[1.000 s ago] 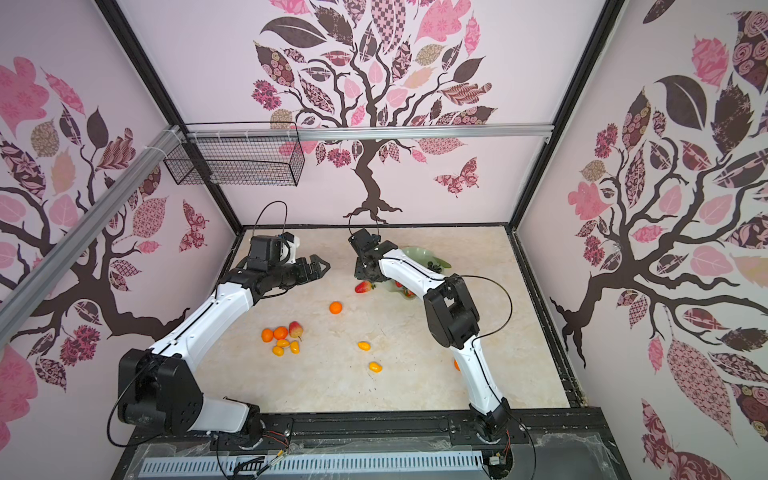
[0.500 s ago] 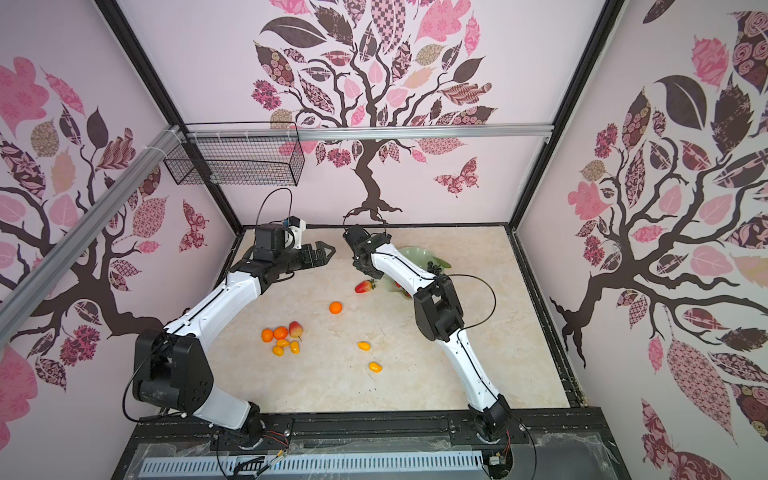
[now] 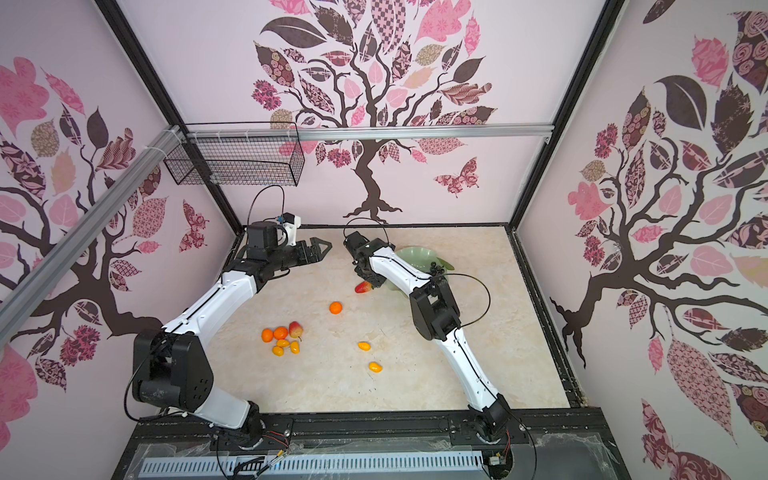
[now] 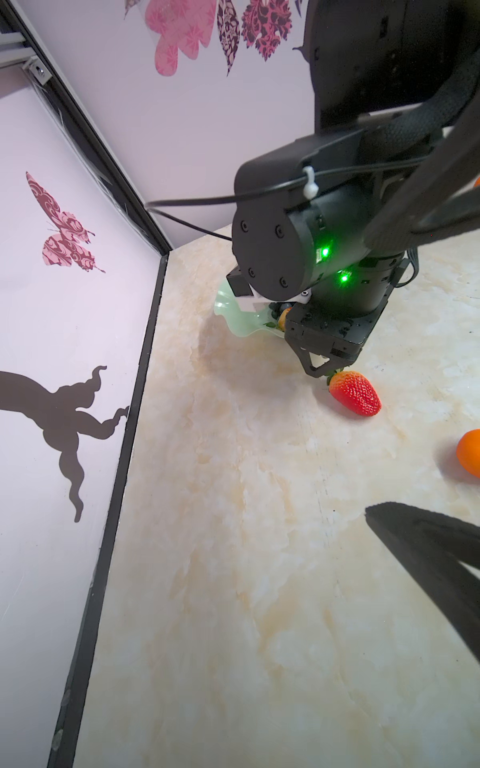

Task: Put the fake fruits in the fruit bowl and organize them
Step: 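Lower the right gripper and close it on the red strawberry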

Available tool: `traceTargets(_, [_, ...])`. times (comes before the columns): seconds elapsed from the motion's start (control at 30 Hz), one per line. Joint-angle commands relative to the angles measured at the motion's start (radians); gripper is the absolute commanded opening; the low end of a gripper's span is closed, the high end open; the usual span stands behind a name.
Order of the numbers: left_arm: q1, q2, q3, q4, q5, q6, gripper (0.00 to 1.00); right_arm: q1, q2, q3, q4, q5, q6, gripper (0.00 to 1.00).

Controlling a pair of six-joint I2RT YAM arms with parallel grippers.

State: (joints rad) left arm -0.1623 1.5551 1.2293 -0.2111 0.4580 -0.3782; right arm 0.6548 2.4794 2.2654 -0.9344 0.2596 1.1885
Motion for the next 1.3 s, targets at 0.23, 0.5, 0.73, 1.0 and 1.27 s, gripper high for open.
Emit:
traceTargets(0.23, [0.007, 0.017, -0.001, 0.028, 0.041, -0.012, 0.98, -0.001, 0.038, -0.044, 0.012, -0.035, 0.042, 0.46])
traceTargets(0.5, [0.007, 0.015, -0.002, 0.030, 0.047, -0.014, 0.98, -0.003, 0.070, -0.024, 0.051, -0.083, 0.028, 0.39])
traceTargets(0.73, [0.009, 0.026, 0.000, 0.031, 0.049, -0.019, 0.98, -0.002, 0.081, -0.021, 0.064, -0.114, 0.026, 0.36])
traceTargets(1.0, [0.009, 0.031, 0.002, 0.033, 0.054, -0.022, 0.98, -0.005, 0.091, -0.029, 0.098, -0.155, 0.023, 0.28])
traceTargets(1.27, [0.009, 0.035, 0.001, 0.032, 0.056, -0.026, 0.98, -0.011, 0.064, -0.051, 0.092, -0.134, 0.036, 0.40])
